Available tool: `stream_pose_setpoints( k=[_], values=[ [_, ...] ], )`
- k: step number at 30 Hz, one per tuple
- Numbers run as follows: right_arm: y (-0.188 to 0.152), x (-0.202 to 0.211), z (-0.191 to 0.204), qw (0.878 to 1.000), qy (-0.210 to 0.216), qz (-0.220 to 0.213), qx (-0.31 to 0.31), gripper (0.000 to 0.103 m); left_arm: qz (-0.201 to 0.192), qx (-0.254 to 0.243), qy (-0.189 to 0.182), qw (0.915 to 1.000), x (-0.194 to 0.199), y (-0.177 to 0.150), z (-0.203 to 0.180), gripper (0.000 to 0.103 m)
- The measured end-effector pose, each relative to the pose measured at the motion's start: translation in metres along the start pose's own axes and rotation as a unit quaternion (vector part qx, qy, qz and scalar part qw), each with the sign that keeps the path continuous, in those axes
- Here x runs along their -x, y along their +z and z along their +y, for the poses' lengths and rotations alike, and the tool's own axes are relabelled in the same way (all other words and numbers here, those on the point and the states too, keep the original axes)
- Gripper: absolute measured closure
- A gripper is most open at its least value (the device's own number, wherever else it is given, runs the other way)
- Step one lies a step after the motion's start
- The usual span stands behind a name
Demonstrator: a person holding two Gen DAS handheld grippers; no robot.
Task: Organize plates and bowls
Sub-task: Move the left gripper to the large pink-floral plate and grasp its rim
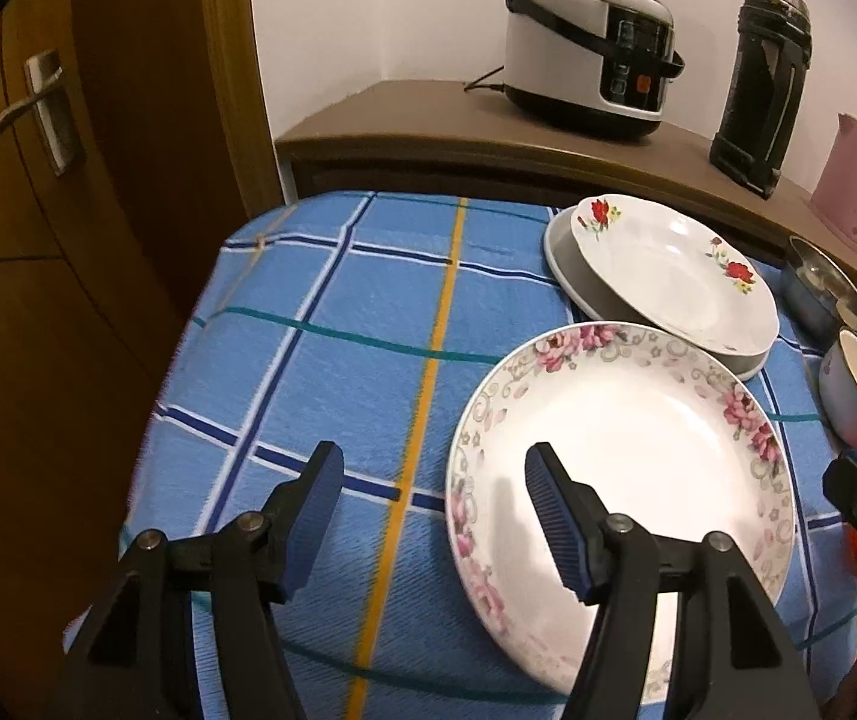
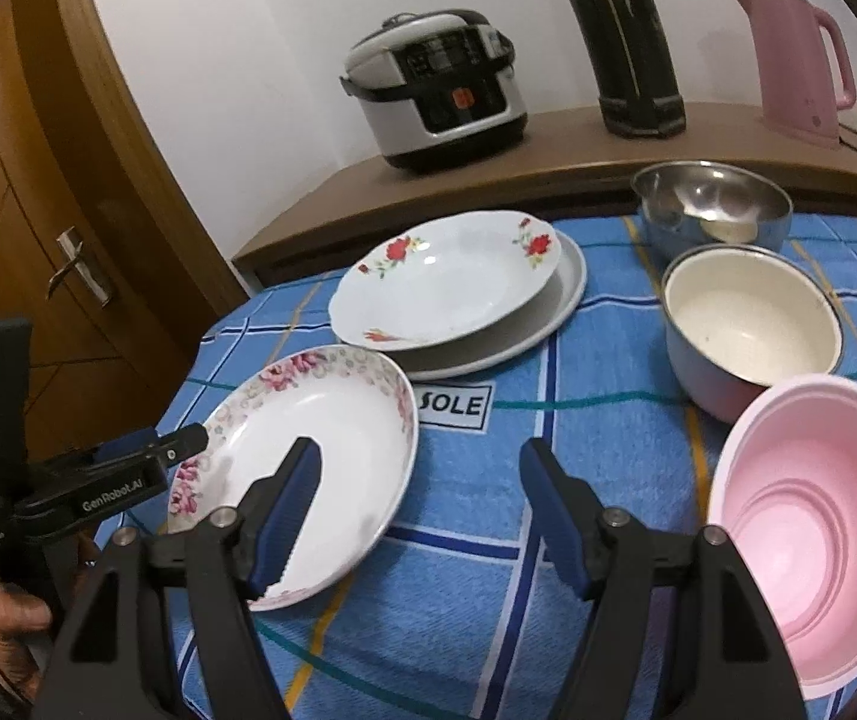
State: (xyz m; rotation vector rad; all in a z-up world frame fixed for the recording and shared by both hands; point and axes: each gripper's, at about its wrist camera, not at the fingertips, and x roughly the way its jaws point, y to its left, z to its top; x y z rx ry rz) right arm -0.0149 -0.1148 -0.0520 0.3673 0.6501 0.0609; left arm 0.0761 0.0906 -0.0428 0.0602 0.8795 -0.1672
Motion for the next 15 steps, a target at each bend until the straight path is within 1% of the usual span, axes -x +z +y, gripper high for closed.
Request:
stream_pose_setpoints(
  k=[2, 4, 9, 11, 12, 13, 15],
  values=[
    [0.001, -0.003, -0.001, 1.000, 0.000, 0.004, 0.000, 0.033, 0.003, 0.002, -0.002, 1.0000, -0.003, 0.002, -0.002, 0.038],
    [0.001, -0.006, 0.000, 1.000, -0.001, 0.010, 0.001, 0.033, 0.003, 0.001, 0.004, 1.0000, -0.005, 0.004, -0.003, 0.038],
    [0.003, -0.005, 0.010, 1.000, -0.007, -0.002, 0.026, 0.034, 0.004, 0.003, 0.004, 1.0000, -0.010, 0.006, -0.003, 0.038],
    [0.004, -0.009, 0.013, 0.999, -0.006, 0.000, 0.033, 0.034, 0.006, 0.003, 0.005, 1.0000, -0.012, 0.006, -0.003, 0.038],
    [0.004, -0.011, 0.014, 0.999, -0.006, 0.004, 0.034, 0.036, 0.008, 0.004, 0.006, 0.9999, -0.013, 0.007, -0.002, 0.038],
    [0.003, -0.014, 0.014, 0.999, -0.006, 0.008, 0.034, 0.042, 0.010, 0.004, 0.005, 0.9999, -0.014, 0.007, -0.002, 0.038],
    [0.003, -0.019, 0.012, 0.999, -0.006, 0.019, 0.031, 0.051, 0.012, 0.003, 0.006, 0.9999, -0.016, 0.007, -0.002, 0.038]
  ],
)
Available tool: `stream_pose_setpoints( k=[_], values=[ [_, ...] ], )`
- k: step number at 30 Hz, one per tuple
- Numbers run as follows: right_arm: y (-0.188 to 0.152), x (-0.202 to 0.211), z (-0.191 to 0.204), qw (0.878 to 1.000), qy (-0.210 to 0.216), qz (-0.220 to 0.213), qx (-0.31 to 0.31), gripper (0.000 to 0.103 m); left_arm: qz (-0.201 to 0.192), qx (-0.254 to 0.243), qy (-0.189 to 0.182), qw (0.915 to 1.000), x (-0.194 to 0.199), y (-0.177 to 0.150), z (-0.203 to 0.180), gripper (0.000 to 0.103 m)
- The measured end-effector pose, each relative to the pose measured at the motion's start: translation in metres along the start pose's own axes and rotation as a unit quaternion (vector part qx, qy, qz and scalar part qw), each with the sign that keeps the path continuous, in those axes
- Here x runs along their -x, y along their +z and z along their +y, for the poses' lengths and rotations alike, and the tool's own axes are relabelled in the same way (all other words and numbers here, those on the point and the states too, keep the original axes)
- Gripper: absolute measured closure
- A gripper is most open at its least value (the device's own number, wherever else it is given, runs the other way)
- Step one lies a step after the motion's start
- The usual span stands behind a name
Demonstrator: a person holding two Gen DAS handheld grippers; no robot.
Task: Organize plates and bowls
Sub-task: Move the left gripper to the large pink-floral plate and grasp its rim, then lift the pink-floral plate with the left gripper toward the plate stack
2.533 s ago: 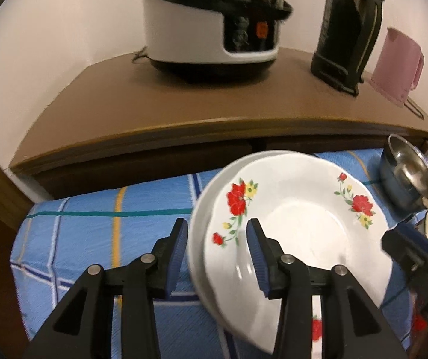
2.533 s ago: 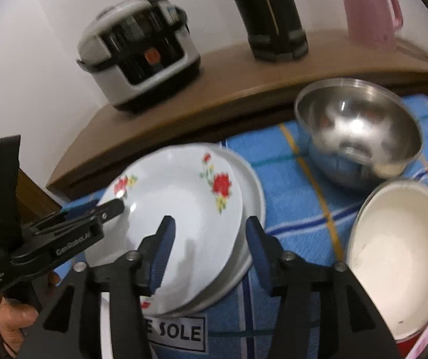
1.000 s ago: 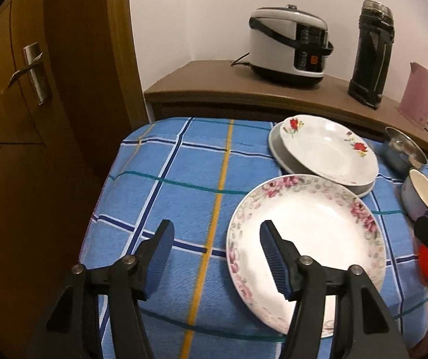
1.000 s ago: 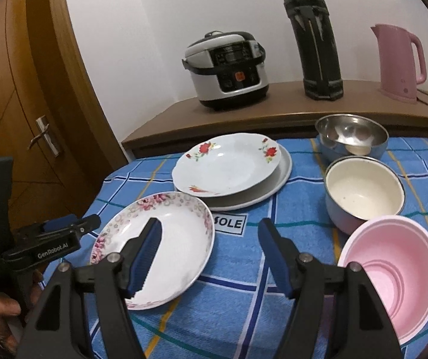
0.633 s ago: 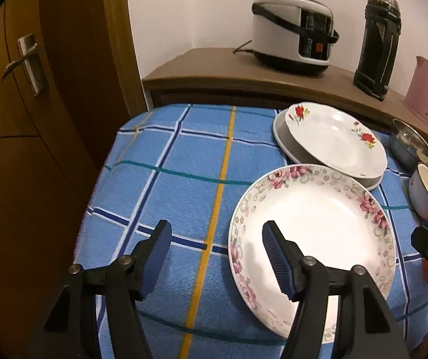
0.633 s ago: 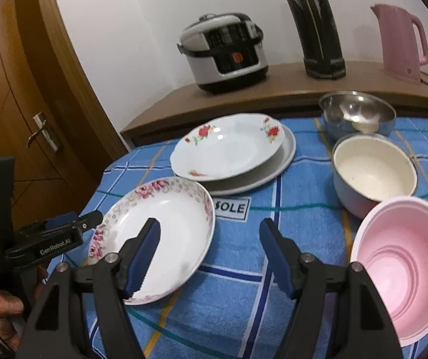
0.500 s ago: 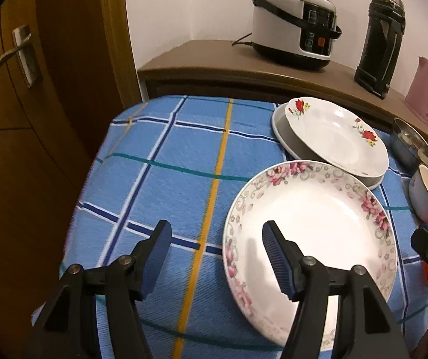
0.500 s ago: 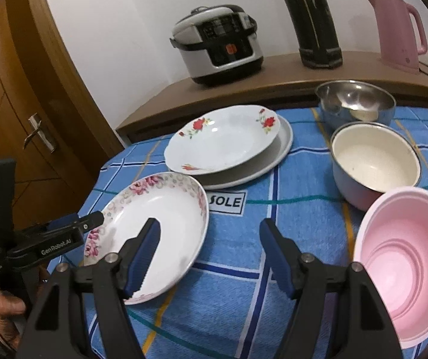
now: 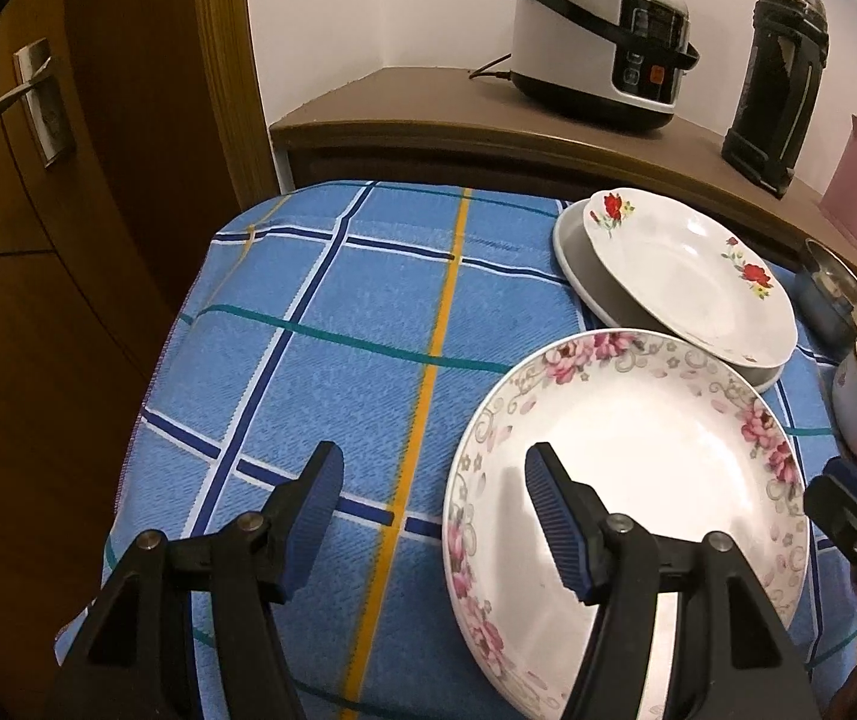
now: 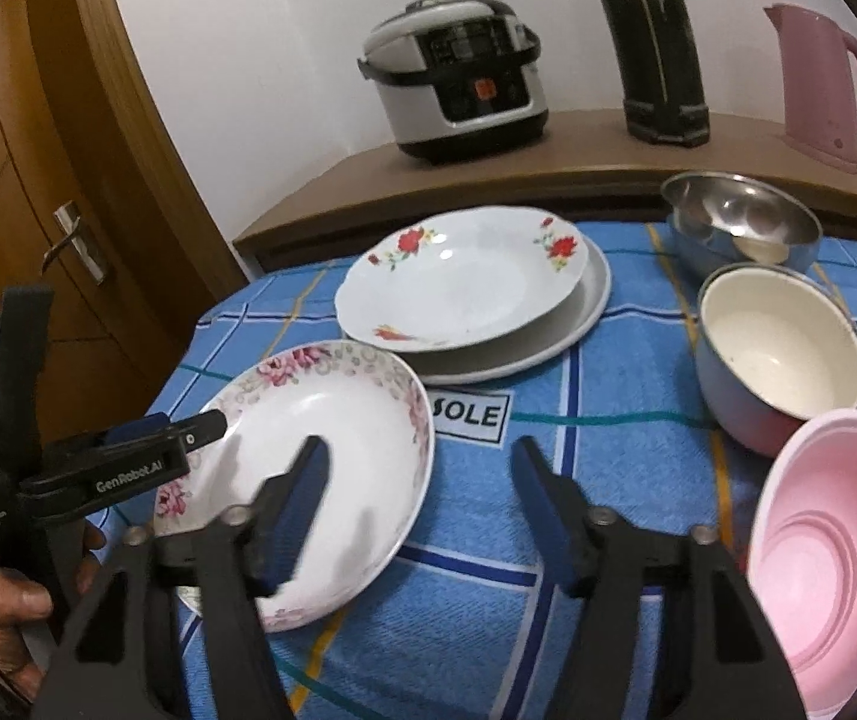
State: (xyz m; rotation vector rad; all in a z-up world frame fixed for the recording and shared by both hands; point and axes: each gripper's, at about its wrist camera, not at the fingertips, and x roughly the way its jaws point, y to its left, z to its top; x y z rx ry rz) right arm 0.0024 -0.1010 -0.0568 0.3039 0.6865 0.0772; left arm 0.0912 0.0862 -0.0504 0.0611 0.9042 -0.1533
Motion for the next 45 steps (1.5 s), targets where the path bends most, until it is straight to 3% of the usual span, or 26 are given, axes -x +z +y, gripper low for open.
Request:
stream_pose_setpoints(
  k=[15, 21, 30, 32, 34, 39, 45],
  values=[
    [-0.002, -0.020, -0.010, 0.999, 0.020, 0.036, -0.032, 0.054, 0.013, 0.005, -0.007, 0.9999, -0.012, 0.000, 0.005, 0.038],
    [-0.002, -0.031, -0.006, 0.998, 0.034, 0.056, -0.024, 0.072, 0.021, 0.006, -0.025, 0.9995, -0.020, 0.001, 0.004, 0.038],
    [-0.002, -0.039, -0.003, 0.997, 0.034, 0.062, -0.023, 0.074, 0.022, 0.014, -0.043, 0.9987, -0.024, 0.002, 0.006, 0.038],
    [-0.002, -0.042, -0.002, 0.997, 0.037, 0.067, -0.023, 0.077, 0.023, 0.015, -0.045, 0.9986, -0.024, 0.002, 0.006, 0.038],
    [-0.003, -0.043, 0.000, 0.997, 0.035, 0.067, -0.017, 0.086, 0.024, 0.013, -0.048, 0.9985, -0.024, 0.001, 0.006, 0.038],
    [-0.003, -0.045, 0.000, 0.997, 0.033, 0.067, -0.016, 0.087, 0.021, -0.001, -0.085, 0.9962, -0.019, -0.002, -0.001, 0.038],
    [-0.003, -0.045, -0.001, 0.997, 0.035, 0.064, -0.016, 0.087, 0.015, -0.005, -0.081, 0.9966, -0.019, -0.004, -0.004, 0.062]
  ],
)
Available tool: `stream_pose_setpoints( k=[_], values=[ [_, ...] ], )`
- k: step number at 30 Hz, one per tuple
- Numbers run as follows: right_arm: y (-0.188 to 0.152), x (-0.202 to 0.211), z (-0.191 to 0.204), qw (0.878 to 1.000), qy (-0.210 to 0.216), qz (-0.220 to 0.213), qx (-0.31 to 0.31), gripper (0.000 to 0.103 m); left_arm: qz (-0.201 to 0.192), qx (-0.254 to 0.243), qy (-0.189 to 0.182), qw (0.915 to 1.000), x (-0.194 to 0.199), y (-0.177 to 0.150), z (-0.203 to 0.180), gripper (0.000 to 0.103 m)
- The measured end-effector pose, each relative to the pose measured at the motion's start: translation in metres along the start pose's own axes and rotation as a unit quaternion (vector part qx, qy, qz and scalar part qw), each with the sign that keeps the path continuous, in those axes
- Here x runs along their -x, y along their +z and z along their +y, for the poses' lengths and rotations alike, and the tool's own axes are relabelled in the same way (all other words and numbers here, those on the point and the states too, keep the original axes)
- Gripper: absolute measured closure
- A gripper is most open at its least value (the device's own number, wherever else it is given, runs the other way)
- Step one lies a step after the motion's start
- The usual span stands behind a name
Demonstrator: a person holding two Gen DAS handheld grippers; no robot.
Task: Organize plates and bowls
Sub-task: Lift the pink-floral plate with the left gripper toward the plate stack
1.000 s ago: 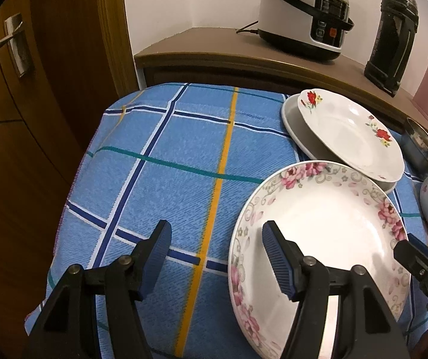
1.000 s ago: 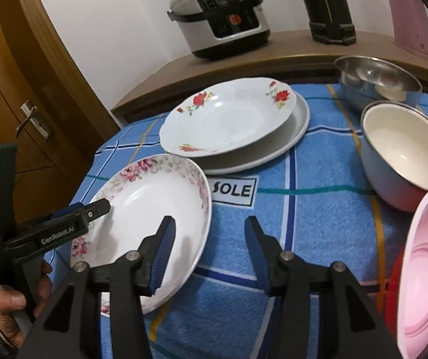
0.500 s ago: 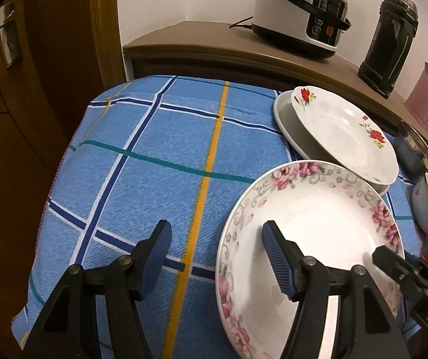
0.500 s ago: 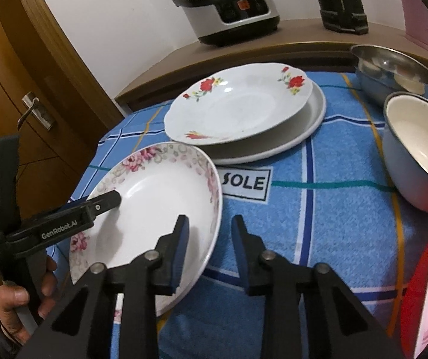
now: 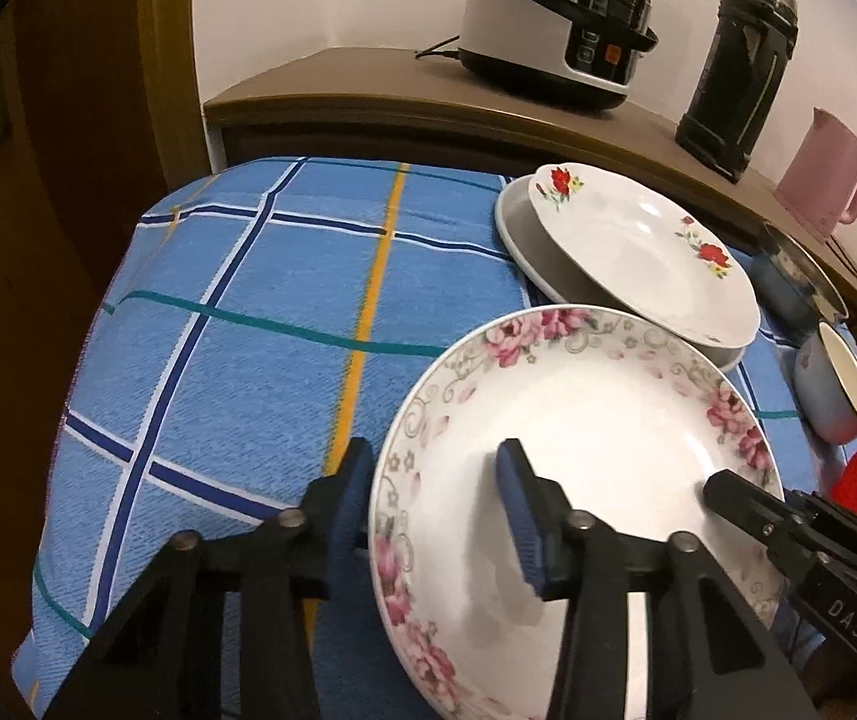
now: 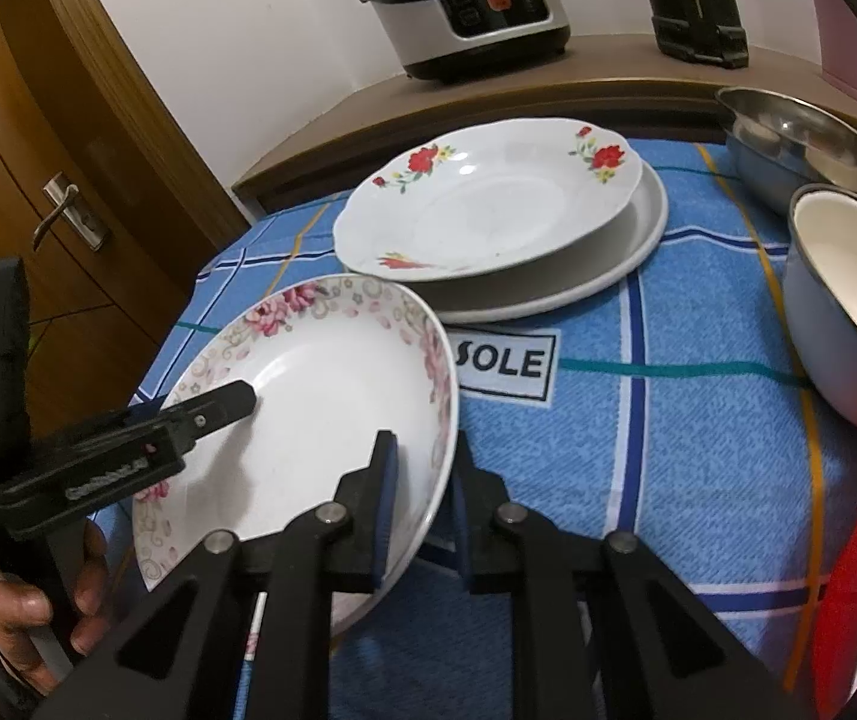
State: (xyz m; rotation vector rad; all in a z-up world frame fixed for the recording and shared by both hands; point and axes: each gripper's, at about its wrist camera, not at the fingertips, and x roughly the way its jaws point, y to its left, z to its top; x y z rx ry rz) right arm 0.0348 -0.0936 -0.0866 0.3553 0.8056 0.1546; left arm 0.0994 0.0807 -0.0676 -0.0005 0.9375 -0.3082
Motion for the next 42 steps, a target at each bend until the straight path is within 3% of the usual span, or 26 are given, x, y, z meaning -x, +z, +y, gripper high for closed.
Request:
stream_pose_setpoints(
  k=[2, 11, 21, 24, 42],
  values=[
    [0.000, 0.000, 0.000, 1.000, 0.001, -0.001, 0.000, 0.087, 0.000, 0.010, -0.012, 0.9999, 0.001, 0.000, 0.004, 0.070],
    [-0.001, 0.000, 0.001, 1.000, 0.001, -0.007, 0.004, 0.086, -0.004, 0.046, -0.070, 0.9965, 0.005, -0.003, 0.017, 0.071],
    [-0.004, 0.003, 0.001, 1.000, -0.002, -0.009, 0.003, 0.086, -0.005, 0.042, -0.059, 0.9974, 0.014, -0.008, 0.015, 0.076],
    [-0.003, 0.005, 0.002, 1.000, 0.001, -0.007, -0.001, 0.087, -0.011, 0.022, -0.027, 0.9993, 0.019, -0.009, 0.007, 0.076],
    [-0.001, 0.034, -0.003, 0.999, -0.003, -0.032, -0.026, 0.087, -0.034, 0.000, -0.025, 0.9991, 0.043, 0.006, -0.017, 0.076]
  ],
)
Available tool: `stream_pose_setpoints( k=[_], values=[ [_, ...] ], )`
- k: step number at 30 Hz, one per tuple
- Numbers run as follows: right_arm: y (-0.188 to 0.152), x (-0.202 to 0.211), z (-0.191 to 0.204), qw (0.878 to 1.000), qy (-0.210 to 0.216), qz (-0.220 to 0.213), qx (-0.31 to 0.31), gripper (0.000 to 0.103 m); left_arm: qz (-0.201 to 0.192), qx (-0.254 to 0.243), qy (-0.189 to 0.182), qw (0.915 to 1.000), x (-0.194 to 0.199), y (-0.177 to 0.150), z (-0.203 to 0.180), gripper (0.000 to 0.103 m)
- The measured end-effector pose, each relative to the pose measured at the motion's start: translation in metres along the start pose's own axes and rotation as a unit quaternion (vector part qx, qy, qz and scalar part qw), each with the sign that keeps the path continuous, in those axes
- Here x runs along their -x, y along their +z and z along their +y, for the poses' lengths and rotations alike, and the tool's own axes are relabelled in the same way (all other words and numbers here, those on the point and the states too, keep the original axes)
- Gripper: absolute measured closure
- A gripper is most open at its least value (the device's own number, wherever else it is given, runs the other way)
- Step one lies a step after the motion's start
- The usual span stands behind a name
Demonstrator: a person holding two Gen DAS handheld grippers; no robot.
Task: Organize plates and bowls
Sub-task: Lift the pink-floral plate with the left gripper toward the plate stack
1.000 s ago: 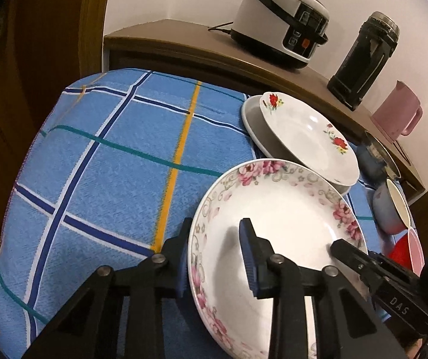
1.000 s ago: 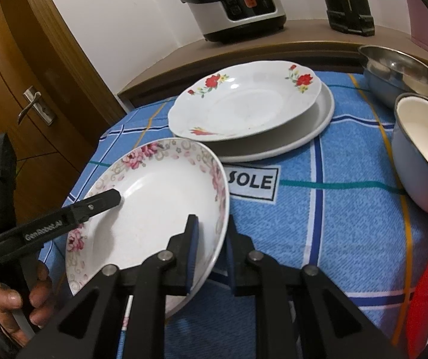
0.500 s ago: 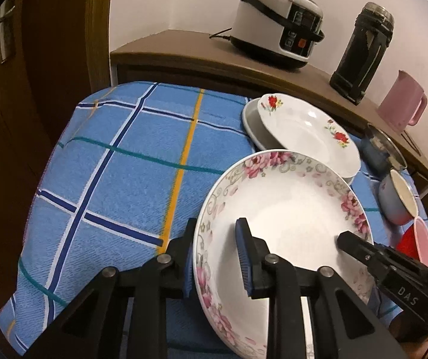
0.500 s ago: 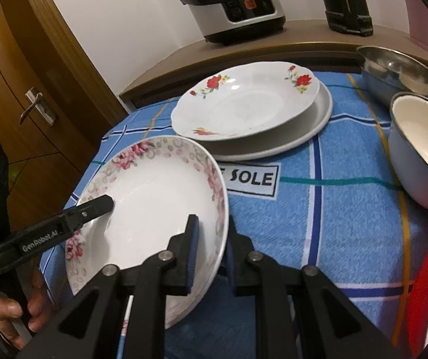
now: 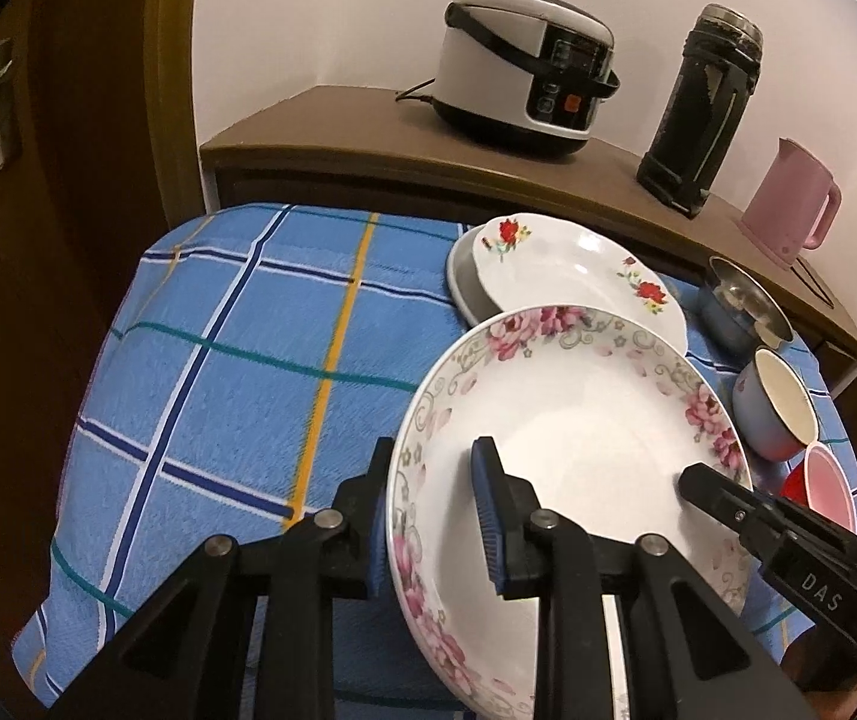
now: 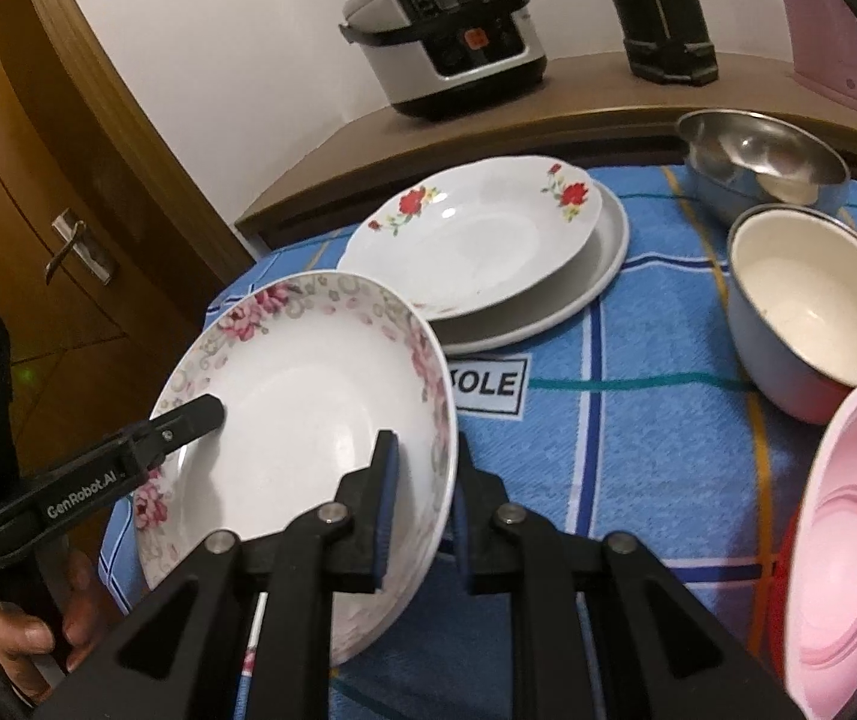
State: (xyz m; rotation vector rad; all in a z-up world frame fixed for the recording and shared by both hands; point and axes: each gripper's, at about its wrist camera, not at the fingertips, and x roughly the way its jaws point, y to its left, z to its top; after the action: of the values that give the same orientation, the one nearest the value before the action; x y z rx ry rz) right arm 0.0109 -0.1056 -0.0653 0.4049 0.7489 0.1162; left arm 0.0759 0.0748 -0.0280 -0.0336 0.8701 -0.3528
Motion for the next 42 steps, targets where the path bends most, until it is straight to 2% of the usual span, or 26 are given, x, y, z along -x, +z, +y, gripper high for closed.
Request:
stream_pose_setpoints(
  k=[24, 42],
  values=[
    [0.005, 0.020, 0.001, 1.000, -0.005, -0.025, 0.000, 0.087, -0.015, -0.015, 0.005, 0.9998, 0.011, 0.020, -0.016, 0.076],
    [0.037, 0.034, -0.007, 0.998, -0.015, -0.063, -0.014, 0.087, -0.043, -0.042, -0.008, 0.9982, 0.011, 0.058, -0.039, 0.076]
  ],
)
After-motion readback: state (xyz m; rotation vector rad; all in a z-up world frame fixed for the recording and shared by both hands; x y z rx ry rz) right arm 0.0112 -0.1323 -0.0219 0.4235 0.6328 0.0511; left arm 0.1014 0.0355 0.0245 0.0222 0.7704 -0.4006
